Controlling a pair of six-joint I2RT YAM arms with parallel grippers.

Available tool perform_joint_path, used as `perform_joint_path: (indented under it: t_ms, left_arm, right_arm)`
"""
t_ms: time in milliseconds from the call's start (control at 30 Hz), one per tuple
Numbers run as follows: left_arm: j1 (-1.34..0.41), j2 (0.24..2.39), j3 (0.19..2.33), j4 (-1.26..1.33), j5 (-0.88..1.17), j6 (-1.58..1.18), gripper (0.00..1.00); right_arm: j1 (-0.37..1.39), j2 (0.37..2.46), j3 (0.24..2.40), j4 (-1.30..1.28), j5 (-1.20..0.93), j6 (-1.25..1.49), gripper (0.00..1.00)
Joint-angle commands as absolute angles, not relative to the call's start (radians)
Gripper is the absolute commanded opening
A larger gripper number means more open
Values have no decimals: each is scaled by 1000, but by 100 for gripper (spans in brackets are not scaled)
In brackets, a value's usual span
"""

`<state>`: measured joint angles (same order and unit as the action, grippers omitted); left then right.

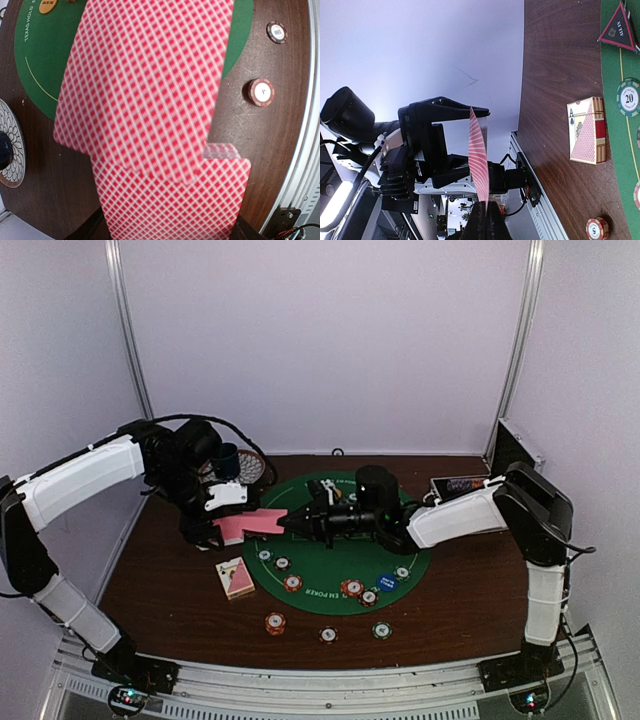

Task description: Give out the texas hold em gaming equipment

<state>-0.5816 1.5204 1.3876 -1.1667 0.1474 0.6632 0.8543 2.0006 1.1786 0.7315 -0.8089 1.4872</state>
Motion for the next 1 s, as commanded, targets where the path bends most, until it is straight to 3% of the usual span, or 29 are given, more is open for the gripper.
perform_joint_path:
  t_ms: [0,500,967]
  left_arm:
    - [-556,1479,1382,-1178,176,664,0]
    - [-540,1462,1371,-1201,186,670,0]
    - [-540,1464,1380,-1209,199,670,0]
  right_arm:
    - [820,1997,1187,749,-839,1480,0]
    - [771,2177,1359,633,-889,1423,0]
    - [756,2341,1618,271,-858,1209,0]
